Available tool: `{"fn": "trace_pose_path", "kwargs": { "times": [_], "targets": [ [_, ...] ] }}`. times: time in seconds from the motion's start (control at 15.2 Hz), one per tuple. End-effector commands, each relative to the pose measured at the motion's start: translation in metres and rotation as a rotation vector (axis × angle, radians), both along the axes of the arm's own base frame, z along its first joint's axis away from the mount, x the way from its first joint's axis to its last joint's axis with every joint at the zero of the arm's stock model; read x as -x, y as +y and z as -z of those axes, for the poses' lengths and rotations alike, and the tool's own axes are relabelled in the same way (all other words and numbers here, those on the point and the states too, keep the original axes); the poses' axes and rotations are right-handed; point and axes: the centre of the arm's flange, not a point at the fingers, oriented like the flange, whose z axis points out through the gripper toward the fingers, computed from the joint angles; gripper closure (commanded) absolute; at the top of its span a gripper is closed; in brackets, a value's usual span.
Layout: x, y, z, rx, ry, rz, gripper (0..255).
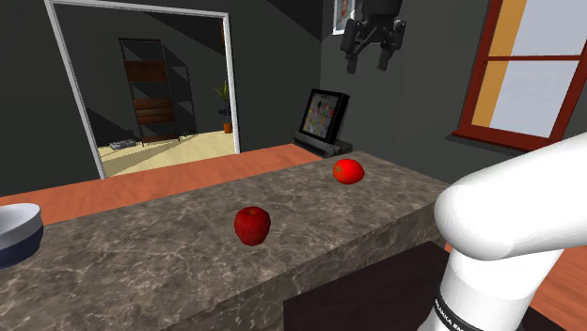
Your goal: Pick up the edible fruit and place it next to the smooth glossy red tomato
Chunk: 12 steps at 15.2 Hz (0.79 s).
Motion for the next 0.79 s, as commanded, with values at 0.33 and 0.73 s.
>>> {"fn": "trace_pose_path", "kwargs": {
  "times": [0.33, 0.73],
  "targets": [
    [-0.036, 0.036, 0.045, -0.010, 0.053, 0.004, 0],
    [-0.076, 0.079, 0.101, -0.022, 0.117, 0.008, 0]
  ]
}}
